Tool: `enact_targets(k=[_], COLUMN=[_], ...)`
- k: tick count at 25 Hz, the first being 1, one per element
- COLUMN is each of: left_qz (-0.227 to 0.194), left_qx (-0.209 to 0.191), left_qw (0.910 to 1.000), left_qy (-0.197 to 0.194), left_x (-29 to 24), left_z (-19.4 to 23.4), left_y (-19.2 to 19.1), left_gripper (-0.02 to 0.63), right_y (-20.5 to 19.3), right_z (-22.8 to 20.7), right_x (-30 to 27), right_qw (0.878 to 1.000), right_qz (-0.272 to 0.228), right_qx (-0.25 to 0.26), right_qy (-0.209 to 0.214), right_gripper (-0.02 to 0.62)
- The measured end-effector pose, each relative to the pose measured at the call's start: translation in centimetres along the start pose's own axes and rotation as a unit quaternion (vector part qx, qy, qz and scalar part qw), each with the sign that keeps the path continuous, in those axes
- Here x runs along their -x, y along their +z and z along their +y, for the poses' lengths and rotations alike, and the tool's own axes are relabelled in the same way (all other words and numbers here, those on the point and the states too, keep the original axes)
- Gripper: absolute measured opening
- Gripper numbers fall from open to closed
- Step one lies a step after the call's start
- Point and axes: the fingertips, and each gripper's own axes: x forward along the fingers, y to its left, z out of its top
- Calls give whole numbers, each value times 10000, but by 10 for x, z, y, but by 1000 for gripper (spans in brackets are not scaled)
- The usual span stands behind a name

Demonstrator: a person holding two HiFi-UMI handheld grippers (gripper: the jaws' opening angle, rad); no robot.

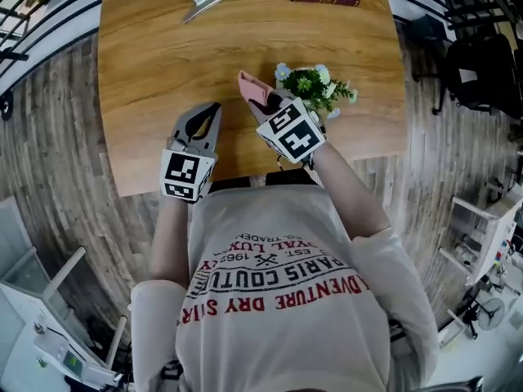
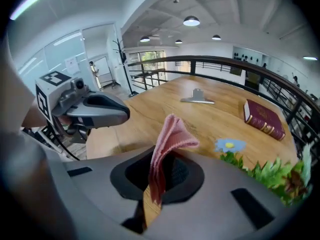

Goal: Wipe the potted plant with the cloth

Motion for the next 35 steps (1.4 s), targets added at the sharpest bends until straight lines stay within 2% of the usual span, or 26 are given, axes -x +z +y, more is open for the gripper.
enact_targets(k=[4,7,10,12,15,17,22,23,24,27,35], left_qz=[109,284,356,356,381,424,552,562,568,569,522], left_qx=[71,-116,-224,-221,-286,-385,-502,-511,-523,-582,-651], left_qw=[9997,9991,9984,9983,9979,9973,9956,9953,9950,9942,9928], left_qy=[-189,-296,-381,-416,-450,-466,-569,-597,-627,-708,-863], left_x=[2,4,7,10,12,12,11,11,10,7,-1], left_z=[-4,-5,-5,-4,-3,-3,-7,-8,-10,-13,-20], left_y=[-17,-30,-36,-36,-38,-40,-47,-48,-49,-49,-45], left_gripper=[15,15,15,15,15,15,15,15,15,15,15], right_y=[-37,-57,-66,-69,-71,-71,-85,-89,-92,-101,-122], right_z=[-16,-31,-43,-49,-55,-58,-66,-67,-68,-69,-66], right_x=[-15,-22,-23,-23,-26,-27,-23,-22,-21,-18,-8], right_qw=[9959,9874,9735,9592,9327,9094,8218,8100,8033,7995,8020], right_qz=[131,214,113,-56,-329,-503,-844,-873,-877,-834,-606], right_qx=[-579,-986,-1637,-2261,-3175,-3801,-5416,-5583,-5669,-5681,-5582], right_qy=[-687,-1220,-1595,-1696,-1677,-1612,-1554,-1568,-1603,-1764,-2039], right_gripper=[37,37,37,37,37,37,37,37,37,37,37])
